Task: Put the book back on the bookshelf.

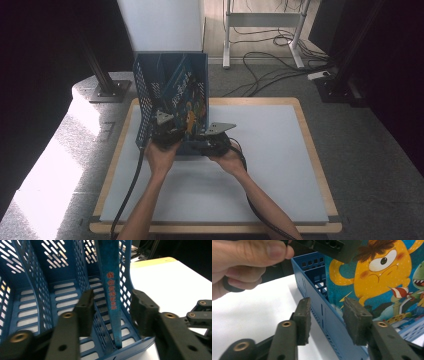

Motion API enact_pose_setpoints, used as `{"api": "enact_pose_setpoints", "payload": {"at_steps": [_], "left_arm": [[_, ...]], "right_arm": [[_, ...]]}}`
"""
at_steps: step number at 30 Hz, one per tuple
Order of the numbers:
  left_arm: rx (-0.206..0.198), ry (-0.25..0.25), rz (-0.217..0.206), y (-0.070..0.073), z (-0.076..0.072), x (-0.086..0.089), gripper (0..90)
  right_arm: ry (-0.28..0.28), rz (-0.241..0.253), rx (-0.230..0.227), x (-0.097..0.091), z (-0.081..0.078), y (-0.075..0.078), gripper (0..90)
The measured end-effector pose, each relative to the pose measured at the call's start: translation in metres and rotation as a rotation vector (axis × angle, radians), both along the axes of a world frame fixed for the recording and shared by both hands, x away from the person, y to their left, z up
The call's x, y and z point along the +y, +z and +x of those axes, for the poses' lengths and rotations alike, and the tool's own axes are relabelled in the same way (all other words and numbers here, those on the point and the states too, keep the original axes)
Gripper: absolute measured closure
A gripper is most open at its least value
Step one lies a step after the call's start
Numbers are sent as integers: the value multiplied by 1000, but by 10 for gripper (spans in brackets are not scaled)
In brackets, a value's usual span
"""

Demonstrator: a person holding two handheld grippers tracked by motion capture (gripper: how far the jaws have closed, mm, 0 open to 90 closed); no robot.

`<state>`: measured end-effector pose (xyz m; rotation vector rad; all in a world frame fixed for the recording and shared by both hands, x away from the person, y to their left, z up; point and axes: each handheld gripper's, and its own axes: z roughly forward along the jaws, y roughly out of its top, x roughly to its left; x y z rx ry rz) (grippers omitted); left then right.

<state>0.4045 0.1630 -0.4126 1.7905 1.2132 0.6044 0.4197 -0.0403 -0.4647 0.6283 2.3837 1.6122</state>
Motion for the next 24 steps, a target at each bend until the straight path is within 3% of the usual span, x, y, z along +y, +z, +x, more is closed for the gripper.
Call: {"api": "enact_pose_setpoints", "payload": {"at_steps": [3, 7, 11, 21, 24], "left_arm": [[-9, -11, 1, 4, -4, 2, 392], [-22, -36, -6, 6, -9, 6, 289], [-15, -87, -39, 7, -15, 12, 193], [-20, -166, 17, 7, -33, 12, 98], [-25, -177, 52, 6, -39, 10, 54]], "right_arm": [[-6, -11, -20, -4, -3, 3, 473], [-20, -21, -25, -9, -5, 5, 410], [-29, -31, -20, -19, -7, 9, 321], [-42, -63, -35, -36, -17, 15, 243], [-52, -72, -34, -43, -21, 17, 238]]}}
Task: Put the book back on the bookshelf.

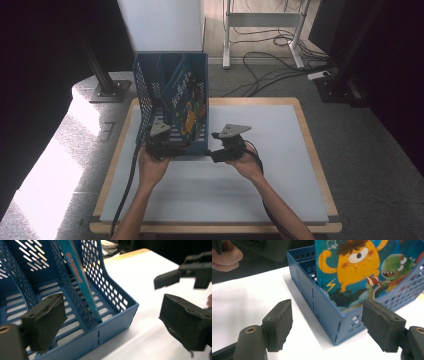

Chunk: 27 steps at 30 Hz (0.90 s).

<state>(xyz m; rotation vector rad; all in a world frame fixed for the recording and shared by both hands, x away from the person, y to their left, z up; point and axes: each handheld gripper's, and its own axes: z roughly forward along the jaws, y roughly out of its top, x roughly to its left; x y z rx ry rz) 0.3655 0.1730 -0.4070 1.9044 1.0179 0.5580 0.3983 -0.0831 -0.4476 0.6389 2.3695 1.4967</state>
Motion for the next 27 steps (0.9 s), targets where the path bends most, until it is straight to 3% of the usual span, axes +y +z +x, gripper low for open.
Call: {"api": "enact_pose_setpoints", "payload": {"at_steps": [8, 15, 27], "left_arm": [[19, -52, -7, -8, -10, 0, 0], [18, -86, -16, -11, -18, -1, 0], [25, -141, 0, -13, -32, 3, 0]], "right_arm": [[-30, -9, 17, -22, -7, 5, 176], [-52, -51, 24, -40, -13, 7, 126], [-77, -75, 25, -70, -24, 5, 10]]}}
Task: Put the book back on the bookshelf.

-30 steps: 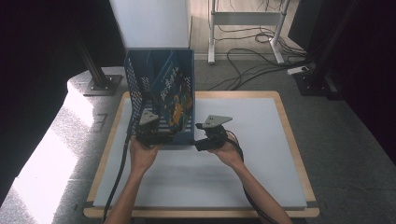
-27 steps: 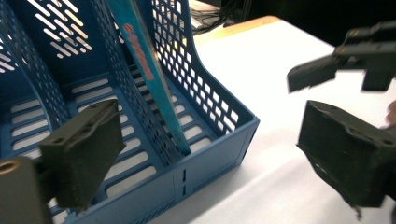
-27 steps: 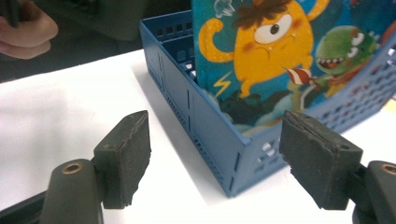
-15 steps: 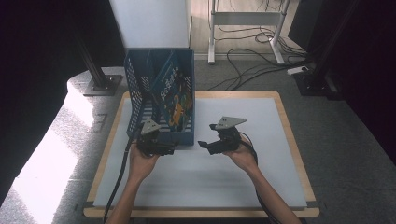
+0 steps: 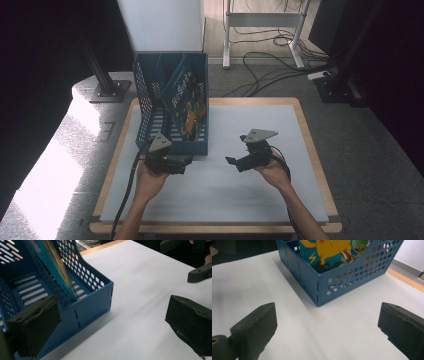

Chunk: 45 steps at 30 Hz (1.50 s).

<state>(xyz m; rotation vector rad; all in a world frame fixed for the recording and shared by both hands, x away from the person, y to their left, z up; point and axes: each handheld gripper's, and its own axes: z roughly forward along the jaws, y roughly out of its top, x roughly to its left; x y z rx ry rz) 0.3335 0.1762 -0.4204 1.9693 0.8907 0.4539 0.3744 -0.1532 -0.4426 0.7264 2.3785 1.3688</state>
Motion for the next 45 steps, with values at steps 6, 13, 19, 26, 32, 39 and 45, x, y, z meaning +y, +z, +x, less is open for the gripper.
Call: {"api": "enact_pose_setpoints", "payload": {"at_steps": [6, 13, 19, 26, 32, 39, 45], "left_arm": [[-2, -7, 2, -2, -5, 5, 0], [6, 2, 7, -5, -9, 13, 0], [13, 9, 5, -8, -14, 22, 0], [9, 18, 5, -7, -19, 33, 0], [10, 34, 5, -9, -25, 44, 0], [18, 44, 3, -17, -31, 54, 0], [25, 53, 9, -27, -33, 58, 0]], "right_arm": [[-27, -2, 3, -17, -3, -3, 1], [-71, 1, 5, -39, -7, -6, 0], [-101, -3, 10, -55, -10, -8, 0], [-143, -5, 9, -76, -16, -10, 0], [-180, -11, 9, -97, -23, -11, 0], [-227, -3, 23, -121, -32, -13, 0], [-266, -20, 39, -139, -39, -23, 0]]}}
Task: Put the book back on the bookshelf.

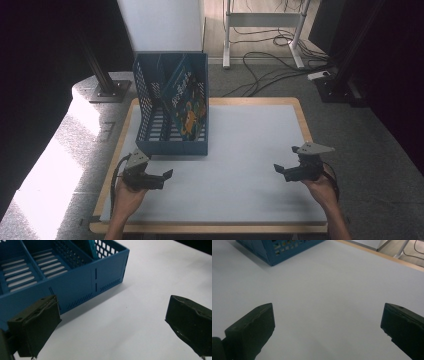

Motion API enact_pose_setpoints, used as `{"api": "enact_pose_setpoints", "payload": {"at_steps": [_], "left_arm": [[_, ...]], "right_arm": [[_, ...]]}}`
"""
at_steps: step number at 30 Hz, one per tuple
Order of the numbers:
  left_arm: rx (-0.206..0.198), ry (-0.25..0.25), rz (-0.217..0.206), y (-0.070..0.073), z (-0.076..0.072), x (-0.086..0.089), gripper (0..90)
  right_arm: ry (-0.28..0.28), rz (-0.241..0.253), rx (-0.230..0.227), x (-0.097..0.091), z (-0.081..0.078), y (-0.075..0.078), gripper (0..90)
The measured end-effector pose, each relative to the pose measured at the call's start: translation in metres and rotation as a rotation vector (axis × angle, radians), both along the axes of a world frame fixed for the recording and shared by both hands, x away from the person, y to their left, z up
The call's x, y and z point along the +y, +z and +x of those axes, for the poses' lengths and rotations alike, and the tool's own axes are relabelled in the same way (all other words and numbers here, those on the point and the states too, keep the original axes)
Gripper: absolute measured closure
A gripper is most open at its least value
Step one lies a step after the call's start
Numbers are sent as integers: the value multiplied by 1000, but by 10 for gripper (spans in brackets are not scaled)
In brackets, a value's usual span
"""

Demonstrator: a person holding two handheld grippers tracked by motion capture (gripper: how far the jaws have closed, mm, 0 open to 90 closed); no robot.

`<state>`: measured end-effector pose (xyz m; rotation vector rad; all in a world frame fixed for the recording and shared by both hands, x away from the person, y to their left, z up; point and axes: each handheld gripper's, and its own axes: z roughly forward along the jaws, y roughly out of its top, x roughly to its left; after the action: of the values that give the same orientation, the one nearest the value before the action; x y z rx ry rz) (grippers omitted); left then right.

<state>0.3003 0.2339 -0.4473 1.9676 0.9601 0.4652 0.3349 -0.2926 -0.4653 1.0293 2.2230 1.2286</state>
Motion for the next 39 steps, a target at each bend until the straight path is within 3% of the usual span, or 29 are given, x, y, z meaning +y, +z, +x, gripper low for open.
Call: {"api": "enact_pose_setpoints", "payload": {"at_steps": [15, 22, 24, 26, 29, 34, 39], "left_arm": [[40, -17, -2, -40, -1, 2, 0], [87, -29, 58, -62, 2, -7, 0], [118, -34, 76, -72, 4, -12, 0], [171, -45, 124, -79, 7, -18, 0], [181, -41, 191, -81, 8, -26, 0], [187, -40, 196, -81, 8, -26, 0], [183, -41, 196, -81, 8, -26, 0]], "right_arm": [[-66, -12, 61, -16, -8, -40, 0], [-79, -46, 104, -18, -10, -60, 0], [-86, -46, 119, -18, -10, -65, 0], [-89, -58, 132, -17, -9, -68, 0], [-83, -75, 136, -16, -9, -68, 0], [-83, -128, 166, -11, -6, -71, 0], [-86, -123, 162, -11, -7, -72, 0]]}}
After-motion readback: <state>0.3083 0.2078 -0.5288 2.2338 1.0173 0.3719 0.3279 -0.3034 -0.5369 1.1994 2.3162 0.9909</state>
